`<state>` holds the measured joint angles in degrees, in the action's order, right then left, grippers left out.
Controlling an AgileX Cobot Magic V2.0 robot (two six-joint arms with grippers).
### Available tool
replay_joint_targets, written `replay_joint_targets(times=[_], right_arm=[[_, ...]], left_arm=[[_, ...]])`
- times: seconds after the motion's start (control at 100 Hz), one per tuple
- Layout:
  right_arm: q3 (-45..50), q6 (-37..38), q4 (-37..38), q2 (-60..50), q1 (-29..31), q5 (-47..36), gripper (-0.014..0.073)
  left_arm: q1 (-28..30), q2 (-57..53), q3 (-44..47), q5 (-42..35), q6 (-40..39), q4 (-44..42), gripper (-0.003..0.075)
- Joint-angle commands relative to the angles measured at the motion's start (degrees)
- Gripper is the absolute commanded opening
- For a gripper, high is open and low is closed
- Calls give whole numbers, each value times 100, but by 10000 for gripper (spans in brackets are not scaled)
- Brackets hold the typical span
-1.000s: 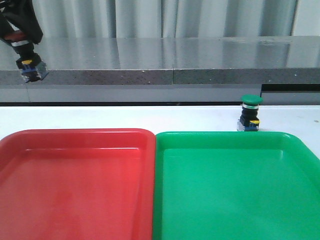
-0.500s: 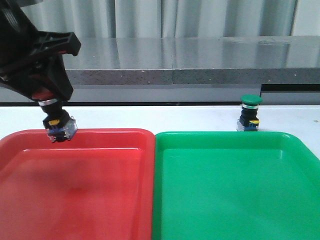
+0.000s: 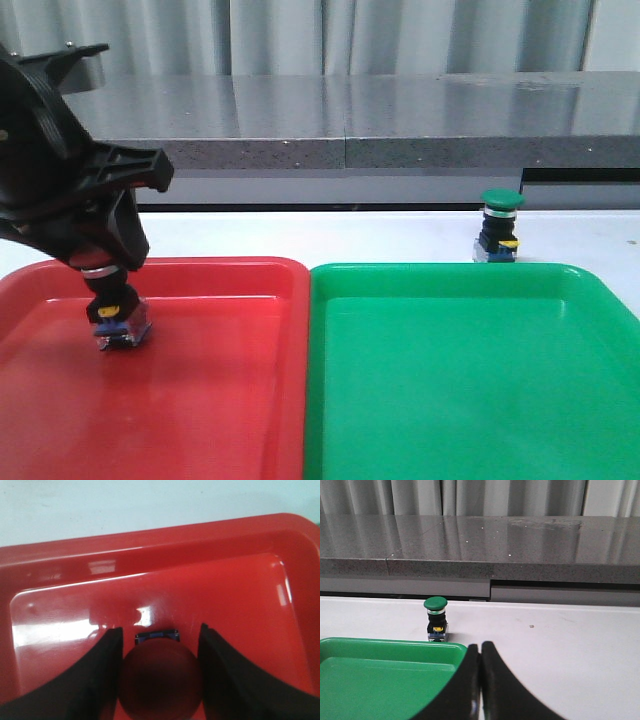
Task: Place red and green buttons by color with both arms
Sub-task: 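Move the red push-button into the red tray and open the left gripper, then raise the left gripper away from the red tray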
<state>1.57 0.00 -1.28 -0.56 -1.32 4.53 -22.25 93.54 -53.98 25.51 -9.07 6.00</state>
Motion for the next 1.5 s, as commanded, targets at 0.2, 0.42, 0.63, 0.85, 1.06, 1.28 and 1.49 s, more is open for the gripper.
replay_joint_targets(times=[0.2,0.42,0.63,0.85,1.06,1.28,1.49], right_arm=[[-82,0,66,-126,18,-499,-68],[-82,0,66,-126,18,-499,-68],[-82,0,66,-126,18,-499,-68],[-82,0,66,-126,18,-499,-68],[-82,0,66,-126,18,-499,-68],[-82,0,66,-126,18,-499,-68],[-82,0,66,-126,18,-499,-68]], left_arm=[[-74,13,-130,-251,-66,2,132],[-86,13,-130,-205,-66,2,427],[-86,-19,-130,-141,-66,2,610],[-86,-352,-130,-188,-66,2,610],[-34,-1102,-130,-519,-66,-256,610],[534,-1961,-130,-653,-66,-372,608],[1183,-2837,132,-666,-66,-412,608]])
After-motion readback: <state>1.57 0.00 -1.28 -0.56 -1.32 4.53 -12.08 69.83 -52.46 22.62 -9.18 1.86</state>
